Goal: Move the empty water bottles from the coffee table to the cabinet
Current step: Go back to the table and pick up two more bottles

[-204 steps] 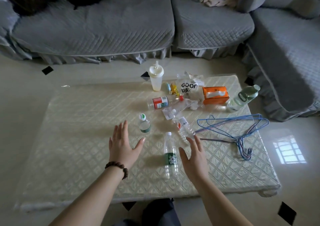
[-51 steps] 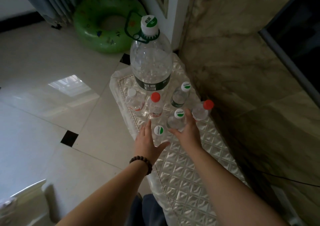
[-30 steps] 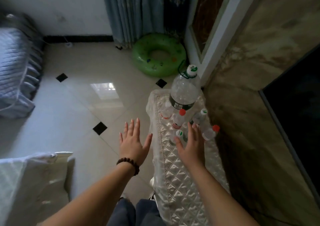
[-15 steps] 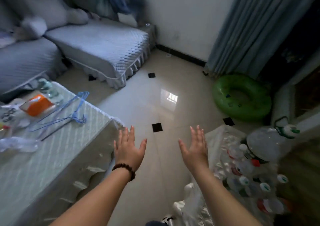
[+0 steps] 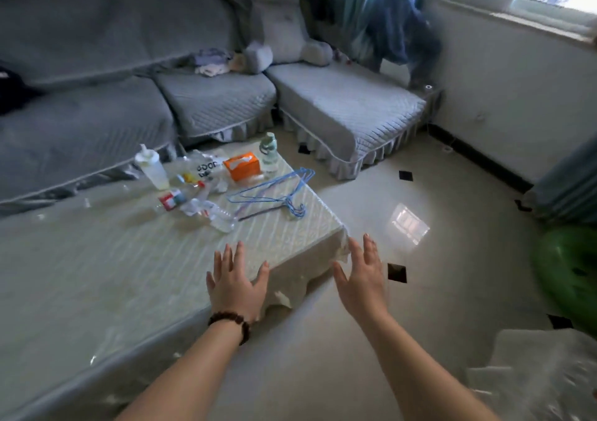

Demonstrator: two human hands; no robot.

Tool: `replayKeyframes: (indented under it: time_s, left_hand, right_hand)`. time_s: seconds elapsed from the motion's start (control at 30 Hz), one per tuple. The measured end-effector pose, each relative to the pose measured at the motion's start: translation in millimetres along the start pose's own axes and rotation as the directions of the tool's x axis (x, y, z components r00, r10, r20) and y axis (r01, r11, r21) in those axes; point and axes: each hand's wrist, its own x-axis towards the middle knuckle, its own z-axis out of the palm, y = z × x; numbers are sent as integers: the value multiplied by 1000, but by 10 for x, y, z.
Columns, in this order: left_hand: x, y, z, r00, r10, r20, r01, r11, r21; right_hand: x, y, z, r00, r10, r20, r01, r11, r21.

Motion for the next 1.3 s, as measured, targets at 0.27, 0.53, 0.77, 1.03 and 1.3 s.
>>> replayKeyframes:
  time_s: [0.27, 0.53, 0.77, 1.03, 1.3]
  left_hand:
    - [355, -1125, -835, 985, -151, -88, 147, 988, -41]
    - [770, -1746, -1228, 963, -240, -122, 236, 971, -41]
    - [1635, -1991, -1346, 961, -244, -130, 244, 970, -14]
    - [3046, -2137, -1334, 974, -210, -82, 214, 976, 44]
    - [4033, -2524, -984, 979, -204, 9, 202, 974, 101]
  right_hand:
    - [56, -1267, 889, 982, -142, 123, 149, 988, -45]
    - [295, -1940, 1452, 943, -249, 221, 272, 959, -82]
    - [934, -2333, 1937, 931, -250, 265, 282, 955, -91]
    - [1934, -2713, 2516, 926, -168, 338, 224, 966, -132]
    - [2592, -2696, 3135, 913, -91, 397, 165, 974, -156]
